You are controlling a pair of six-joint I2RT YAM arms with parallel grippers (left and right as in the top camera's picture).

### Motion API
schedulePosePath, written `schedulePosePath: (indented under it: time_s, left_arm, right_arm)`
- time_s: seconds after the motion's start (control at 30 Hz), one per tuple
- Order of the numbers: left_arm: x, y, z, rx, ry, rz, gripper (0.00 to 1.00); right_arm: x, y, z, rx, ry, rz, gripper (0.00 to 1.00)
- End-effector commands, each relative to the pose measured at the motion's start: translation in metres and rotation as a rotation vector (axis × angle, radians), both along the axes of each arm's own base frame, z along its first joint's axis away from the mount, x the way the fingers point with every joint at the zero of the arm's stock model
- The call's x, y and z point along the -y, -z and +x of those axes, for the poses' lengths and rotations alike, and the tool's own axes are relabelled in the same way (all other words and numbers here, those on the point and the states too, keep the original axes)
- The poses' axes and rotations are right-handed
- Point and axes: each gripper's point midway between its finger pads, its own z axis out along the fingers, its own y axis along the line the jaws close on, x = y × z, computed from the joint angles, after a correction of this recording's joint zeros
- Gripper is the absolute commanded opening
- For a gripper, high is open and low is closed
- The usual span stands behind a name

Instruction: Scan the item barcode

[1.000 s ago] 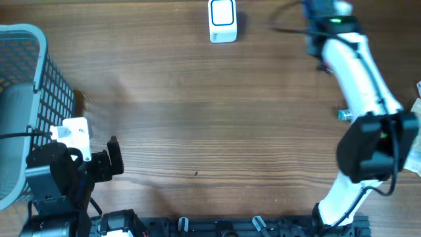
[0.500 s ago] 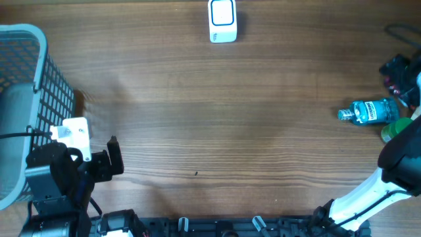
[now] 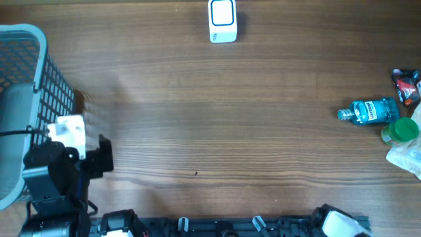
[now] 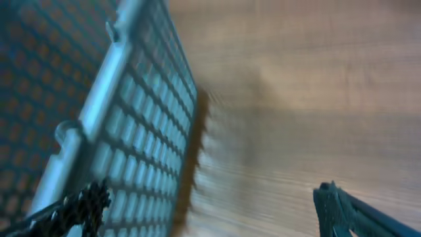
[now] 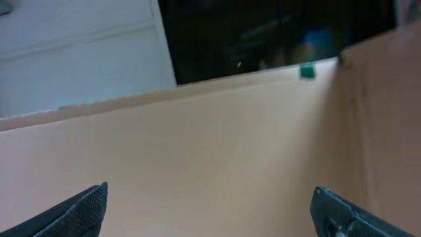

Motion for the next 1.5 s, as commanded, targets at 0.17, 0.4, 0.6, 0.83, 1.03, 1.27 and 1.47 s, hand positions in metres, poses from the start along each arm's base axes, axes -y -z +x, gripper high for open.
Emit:
schedulePosePath:
  time_s: [0.17,0.4,0.6,0.83,1.03,1.27,1.47]
  left_arm:
    - [0.014,-0.116,0.05,0.512,0.125,0.063,1.0]
    - [0.033,-0.226,0.041,0.956,0.233,0.138,1.0]
    - [0.031,-0.182,0.052,0.779,0.23,0.093,1.0]
    - [0.038,-0.172,0.053,0.741,0.267,0.072,1.0]
    - [0.084,-0.181,0.026,0.785,0.528,0.029,1.0]
    - [0.086,-0.217,0.011,0.935,0.538,0.083,1.0]
    - [0.069,-0.223,0.007,0.96,0.43,0.109,1.0]
  right_arm:
    - [-0.008,-0.053,-0.034,0.237,0.023,-0.051,1.0]
    - [-0.057,-0.029,-0.043,0.149,-0.086,-0.17,1.0]
    - [-0.078,0.05,-0.092,0.04,-0.125,-0.167,1.0]
    - [-0.085,0.131,-0.129,0.036,-0.125,-0.166,1.0]
    - [-0.089,0.132,-0.191,0.169,-0.069,-0.181,1.0]
    - [-0.088,0.132,-0.248,0.287,0.004,-0.17,1.0]
    - [-0.095,0.137,-0.285,0.365,0.005,-0.18,1.0]
